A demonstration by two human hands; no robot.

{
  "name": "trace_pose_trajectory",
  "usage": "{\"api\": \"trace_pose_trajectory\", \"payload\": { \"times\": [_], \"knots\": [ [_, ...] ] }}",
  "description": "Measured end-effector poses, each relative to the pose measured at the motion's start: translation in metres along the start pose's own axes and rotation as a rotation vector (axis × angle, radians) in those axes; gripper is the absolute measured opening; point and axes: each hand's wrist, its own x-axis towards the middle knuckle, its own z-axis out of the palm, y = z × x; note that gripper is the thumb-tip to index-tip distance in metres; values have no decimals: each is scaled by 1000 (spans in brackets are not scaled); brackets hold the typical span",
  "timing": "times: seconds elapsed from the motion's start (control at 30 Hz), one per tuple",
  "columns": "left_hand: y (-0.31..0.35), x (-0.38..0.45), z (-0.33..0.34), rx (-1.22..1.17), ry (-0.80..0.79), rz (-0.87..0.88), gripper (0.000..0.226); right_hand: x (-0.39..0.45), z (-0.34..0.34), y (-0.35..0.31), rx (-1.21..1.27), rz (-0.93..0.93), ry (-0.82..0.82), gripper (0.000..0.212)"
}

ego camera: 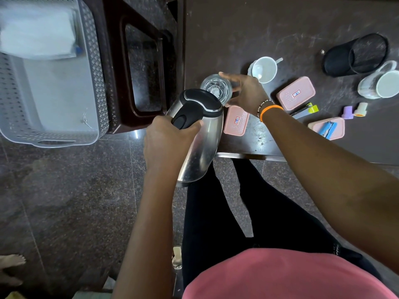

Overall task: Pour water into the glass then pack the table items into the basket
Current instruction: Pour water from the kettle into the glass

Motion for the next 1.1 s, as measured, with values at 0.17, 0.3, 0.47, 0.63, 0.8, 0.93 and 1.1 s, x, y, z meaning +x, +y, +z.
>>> {"api": "trace_pose_trajectory", "payload": {
  "times": [0.17, 0.3, 0.47, 0.63, 0.8, 0.93, 1.1],
  "knots": [
    [0, 0, 0, 7, 7, 14, 40, 0, 1, 0, -10, -3, 10, 81],
    [-1, 0, 0, 5, -2, 10, 39, 0, 1, -1, 0, 8, 5, 81],
    [-1, -1, 0, 4, -5, 22, 40, -2, 1, -2, -21, -4, 29, 78],
    [-1, -2, 1, 9, -1, 27, 38, -3, 2, -2, -40, -15, 37, 77],
    [-3, -1, 2, 14, 2, 35, 39, -3, 1, -3, -39, -2, 34, 79],
    [-4, -2, 3, 14, 2, 41, 39, -3, 0, -4, -83, -10, 29, 79],
    [-2, -1, 2, 9, -3, 44, 39, -3, 0, -4, -107, -11, 30, 78]
  ]
}}
